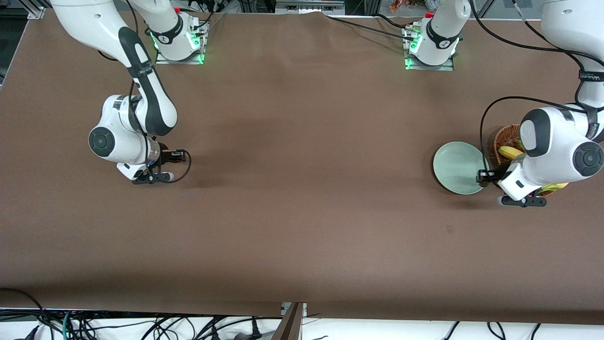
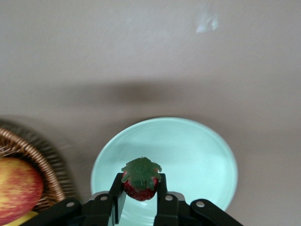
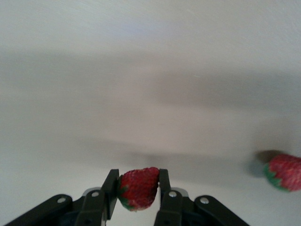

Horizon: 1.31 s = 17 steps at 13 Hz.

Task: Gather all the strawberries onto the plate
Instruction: 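Release the strawberry onto the plate with the left gripper while the right gripper lifts another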

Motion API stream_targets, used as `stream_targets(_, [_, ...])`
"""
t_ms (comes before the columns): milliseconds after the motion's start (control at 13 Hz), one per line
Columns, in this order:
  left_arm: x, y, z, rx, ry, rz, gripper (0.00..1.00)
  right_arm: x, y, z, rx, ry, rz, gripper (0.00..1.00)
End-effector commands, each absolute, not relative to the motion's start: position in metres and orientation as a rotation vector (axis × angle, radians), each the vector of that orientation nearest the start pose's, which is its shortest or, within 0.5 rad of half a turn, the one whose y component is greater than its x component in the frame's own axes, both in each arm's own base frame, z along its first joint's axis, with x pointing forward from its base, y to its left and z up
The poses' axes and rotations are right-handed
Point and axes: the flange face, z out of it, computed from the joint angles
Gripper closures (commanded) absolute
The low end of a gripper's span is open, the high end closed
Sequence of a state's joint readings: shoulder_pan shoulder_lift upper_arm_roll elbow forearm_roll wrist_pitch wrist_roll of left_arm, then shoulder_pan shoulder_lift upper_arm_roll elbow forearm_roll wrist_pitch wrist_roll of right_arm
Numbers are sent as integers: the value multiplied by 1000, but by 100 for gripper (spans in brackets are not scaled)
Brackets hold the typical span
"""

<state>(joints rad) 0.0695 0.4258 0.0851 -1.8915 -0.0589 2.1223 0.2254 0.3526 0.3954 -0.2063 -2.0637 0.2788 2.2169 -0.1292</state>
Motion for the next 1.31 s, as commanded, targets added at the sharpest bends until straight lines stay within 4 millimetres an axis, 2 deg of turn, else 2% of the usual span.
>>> stream_targets(0, [575, 93, 236, -3190, 139, 249, 85, 571, 144, 264, -2963, -90, 320, 76])
stream_targets(154, [559, 98, 216, -3180, 148, 213, 85, 572, 205, 282, -2962, 26, 288, 76])
stream_targets(309, [553, 101, 210, -3176, 151, 221, 84, 570, 277, 295, -2970, 120, 253, 73])
stream_targets(386, [550, 102, 208, -3176, 153, 230, 79, 567, 315, 297, -2972, 151, 237, 72])
stream_targets(463, [550, 102, 207, -3176, 179, 232, 51, 565, 350, 301, -2965, 207, 218, 72])
stream_targets(540, [551, 102, 208, -3176, 216, 231, 10, 561, 385, 301, -2967, 260, 202, 72])
stream_targets(617, [552, 103, 210, -3176, 225, 233, 0, 553, 415, 294, -2970, 299, 205, 72])
stream_targets(694, [554, 102, 216, -3176, 223, 221, 0, 540, 449, 287, -2969, 334, 200, 72])
stream_targets(926, [574, 96, 287, -3194, 222, 195, 0, 512, 534, 266, -2908, 488, 116, 72])
stream_targets(1080, [583, 88, 326, -3205, 188, 209, 0, 497, 570, 250, -2871, 544, 59, 72])
stream_targets(1234, [584, 79, 335, -3206, 138, 193, 0, 473, 605, 232, -2814, 608, 20, 71])
